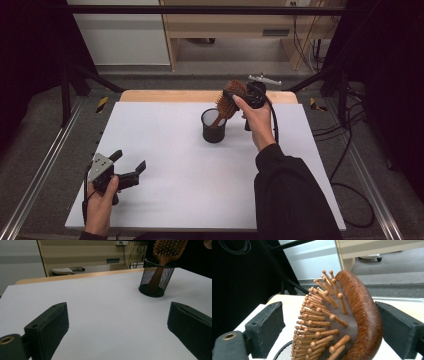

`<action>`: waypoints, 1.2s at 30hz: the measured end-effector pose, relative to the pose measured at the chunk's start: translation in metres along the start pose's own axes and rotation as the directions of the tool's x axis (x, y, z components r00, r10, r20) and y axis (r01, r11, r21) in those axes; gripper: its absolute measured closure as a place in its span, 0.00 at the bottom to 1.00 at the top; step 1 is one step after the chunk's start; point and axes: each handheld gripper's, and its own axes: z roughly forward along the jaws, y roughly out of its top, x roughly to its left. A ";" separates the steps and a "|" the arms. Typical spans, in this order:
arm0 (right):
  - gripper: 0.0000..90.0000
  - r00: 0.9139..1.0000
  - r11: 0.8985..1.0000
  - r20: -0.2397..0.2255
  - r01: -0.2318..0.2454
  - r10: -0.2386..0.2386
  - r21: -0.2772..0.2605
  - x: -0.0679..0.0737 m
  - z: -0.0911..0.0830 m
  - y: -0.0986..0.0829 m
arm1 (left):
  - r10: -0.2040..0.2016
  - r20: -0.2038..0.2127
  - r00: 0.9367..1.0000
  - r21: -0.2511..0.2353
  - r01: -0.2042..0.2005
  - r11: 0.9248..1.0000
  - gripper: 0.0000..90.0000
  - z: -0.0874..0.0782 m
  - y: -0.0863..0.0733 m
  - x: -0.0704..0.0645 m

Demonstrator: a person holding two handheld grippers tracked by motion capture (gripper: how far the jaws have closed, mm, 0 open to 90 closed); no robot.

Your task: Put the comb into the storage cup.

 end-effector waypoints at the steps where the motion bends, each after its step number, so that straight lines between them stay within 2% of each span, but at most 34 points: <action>1: 0.11 1.000 1.000 0.005 0.005 -0.005 -0.002 0.000 0.000 0.000 | 0.000 0.000 1.000 0.000 0.000 1.000 0.05 0.000 0.000 0.000; 14: 0.07 0.999 0.999 0.033 0.028 -0.027 -0.024 0.003 -0.009 0.004 | -0.001 -0.001 1.000 -0.001 0.001 1.000 0.05 0.000 0.000 0.001; 26: 0.06 0.996 0.995 0.058 0.076 -0.073 -0.057 0.006 -0.026 0.010 | 0.000 -0.004 1.000 -0.002 0.000 1.000 0.05 -0.001 0.000 0.001; 36: 0.07 0.992 0.991 0.077 0.104 -0.097 -0.086 0.003 -0.042 0.012 | -0.001 -0.007 1.000 -0.003 0.001 1.000 0.04 -0.001 0.000 0.001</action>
